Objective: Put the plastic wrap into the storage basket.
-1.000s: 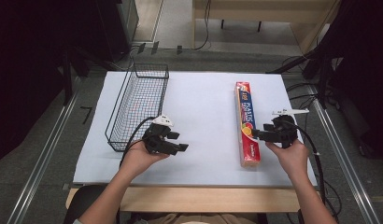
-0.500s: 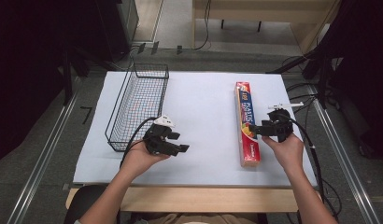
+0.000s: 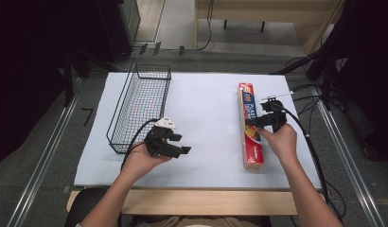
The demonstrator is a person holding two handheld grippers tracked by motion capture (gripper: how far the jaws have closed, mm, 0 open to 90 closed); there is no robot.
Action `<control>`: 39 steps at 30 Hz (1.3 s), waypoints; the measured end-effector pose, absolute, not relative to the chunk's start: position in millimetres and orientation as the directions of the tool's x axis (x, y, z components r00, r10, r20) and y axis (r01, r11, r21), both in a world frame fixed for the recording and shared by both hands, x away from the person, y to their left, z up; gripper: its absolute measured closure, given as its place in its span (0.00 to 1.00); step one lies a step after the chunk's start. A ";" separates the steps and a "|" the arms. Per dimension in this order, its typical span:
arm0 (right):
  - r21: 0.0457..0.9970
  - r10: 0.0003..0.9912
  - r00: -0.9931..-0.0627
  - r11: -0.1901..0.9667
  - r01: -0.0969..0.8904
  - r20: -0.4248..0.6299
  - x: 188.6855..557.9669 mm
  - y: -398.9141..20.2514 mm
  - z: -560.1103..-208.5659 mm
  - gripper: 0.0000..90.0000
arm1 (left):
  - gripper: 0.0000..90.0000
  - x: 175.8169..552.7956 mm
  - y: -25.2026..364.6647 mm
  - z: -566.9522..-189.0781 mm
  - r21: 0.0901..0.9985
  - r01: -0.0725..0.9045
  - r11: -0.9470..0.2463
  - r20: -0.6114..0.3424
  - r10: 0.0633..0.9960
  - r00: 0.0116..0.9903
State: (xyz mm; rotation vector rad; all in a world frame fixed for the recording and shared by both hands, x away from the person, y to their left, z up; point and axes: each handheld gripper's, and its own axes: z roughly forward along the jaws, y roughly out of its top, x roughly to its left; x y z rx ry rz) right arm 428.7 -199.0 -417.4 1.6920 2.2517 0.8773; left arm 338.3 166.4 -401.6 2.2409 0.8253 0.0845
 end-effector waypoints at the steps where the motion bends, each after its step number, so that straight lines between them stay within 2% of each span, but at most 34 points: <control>1: 0.560 0.924 -0.331 0.176 0.810 0.189 430.4 -197.1 -418.4 0.22 | 0.43 338.7 166.8 -401.6 0.658 0.536 -0.528 -0.178 0.583 0.793; 9: 0.506 0.939 -0.310 0.199 0.839 0.146 443.2 -182.1 -429.9 0.18 | 0.43 338.4 167.1 -401.6 0.664 0.533 -0.525 -0.173 0.585 0.792; 15: 0.499 0.946 -0.295 0.191 0.845 0.137 436.4 -178.5 -435.0 0.18 | 0.42 338.9 168.3 -401.3 0.667 0.534 -0.520 -0.175 0.588 0.790; 29: 0.489 0.949 -0.295 0.207 0.847 0.109 415.6 -171.3 -450.4 0.23 | 0.42 337.7 167.5 -401.0 0.665 0.531 -0.525 -0.170 0.586 0.792; 39: 0.423 0.947 -0.296 0.218 0.879 0.127 413.4 -173.0 -454.5 0.27 | 0.42 337.7 167.6 -401.5 0.661 0.534 -0.527 -0.167 0.590 0.790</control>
